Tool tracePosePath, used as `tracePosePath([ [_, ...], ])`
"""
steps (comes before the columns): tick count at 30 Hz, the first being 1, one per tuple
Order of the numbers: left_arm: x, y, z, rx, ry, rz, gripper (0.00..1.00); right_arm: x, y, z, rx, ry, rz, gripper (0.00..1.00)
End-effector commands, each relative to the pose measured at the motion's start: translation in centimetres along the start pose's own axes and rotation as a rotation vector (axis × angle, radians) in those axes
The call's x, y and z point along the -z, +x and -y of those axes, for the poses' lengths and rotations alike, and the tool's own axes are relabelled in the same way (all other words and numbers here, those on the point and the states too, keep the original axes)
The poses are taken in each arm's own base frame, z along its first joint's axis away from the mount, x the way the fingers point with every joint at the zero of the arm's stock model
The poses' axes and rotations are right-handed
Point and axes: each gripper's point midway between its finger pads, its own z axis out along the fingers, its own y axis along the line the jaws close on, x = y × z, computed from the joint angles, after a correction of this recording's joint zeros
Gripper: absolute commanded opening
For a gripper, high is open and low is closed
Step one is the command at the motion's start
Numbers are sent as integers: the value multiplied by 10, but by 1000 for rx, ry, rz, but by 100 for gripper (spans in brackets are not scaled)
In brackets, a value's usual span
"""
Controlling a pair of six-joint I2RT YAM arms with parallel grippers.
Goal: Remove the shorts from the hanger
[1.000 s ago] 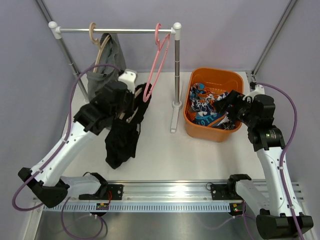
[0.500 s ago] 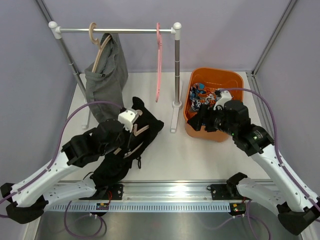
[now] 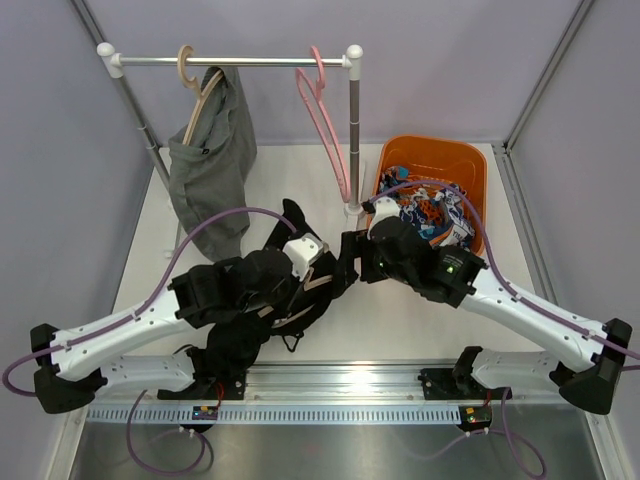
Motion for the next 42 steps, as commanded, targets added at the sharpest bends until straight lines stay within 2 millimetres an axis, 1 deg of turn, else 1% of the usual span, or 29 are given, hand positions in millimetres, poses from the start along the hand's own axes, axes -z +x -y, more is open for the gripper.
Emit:
tracePosePath([
  [1,12,-54,18,24,55,163,0,-2,-14,-3,-23,57,56,83],
  [5,12,-63,15,8,24,178,0,-8,-2,-7,-4,60,29,82],
  [8,9,-67,16,-10,16,171,0,-11,6,-6,2,77,16,82],
  [9,10,-73,16,-9,17,179,0,-14,9,-5,-3,87,12,82],
  [11,11,-76,17,-12,17,182,0,-15,10,-3,-9,96,12,82],
  [13,12,-80,19,-13,22,191,0,-17,11,3,-13,125,17,81],
  [17,16,-82,22,-11,42,198,0,-18,6,12,-25,183,54,79],
  [21,21,-82,21,-10,46,200,0,-27,7,15,-10,216,47,77],
  [24,25,-81,22,-12,60,200,0,-33,5,17,-8,239,55,73],
  [26,29,-81,22,-13,69,205,0,-35,1,16,-5,246,63,68],
  [27,31,-81,22,-14,71,208,0,-38,2,15,1,251,59,61],
  [30,36,-81,23,-15,87,216,0,-40,-4,15,1,265,77,52],
  [31,37,-80,26,-21,103,214,0,-39,-7,14,0,266,84,45],
  [33,40,-80,27,-25,117,219,0,-37,-13,14,-3,270,103,36],
  [34,40,-77,29,-33,126,208,0,-36,-19,15,-8,275,116,25],
  [37,40,-69,33,-59,154,178,0,-29,-29,20,-12,293,135,9],
  [38,40,-67,34,-69,160,172,0,-27,-35,28,-25,315,147,3],
  [39,41,-64,36,-82,168,162,0,-24,-37,35,-28,333,146,1],
  [40,41,-59,36,-99,172,147,0,-23,-40,41,-34,346,148,0],
  [41,43,-57,37,-108,172,144,0,-21,-46,55,-59,368,157,0],
  [42,46,-56,36,-107,173,151,0,-20,-49,61,-70,373,163,0],
])
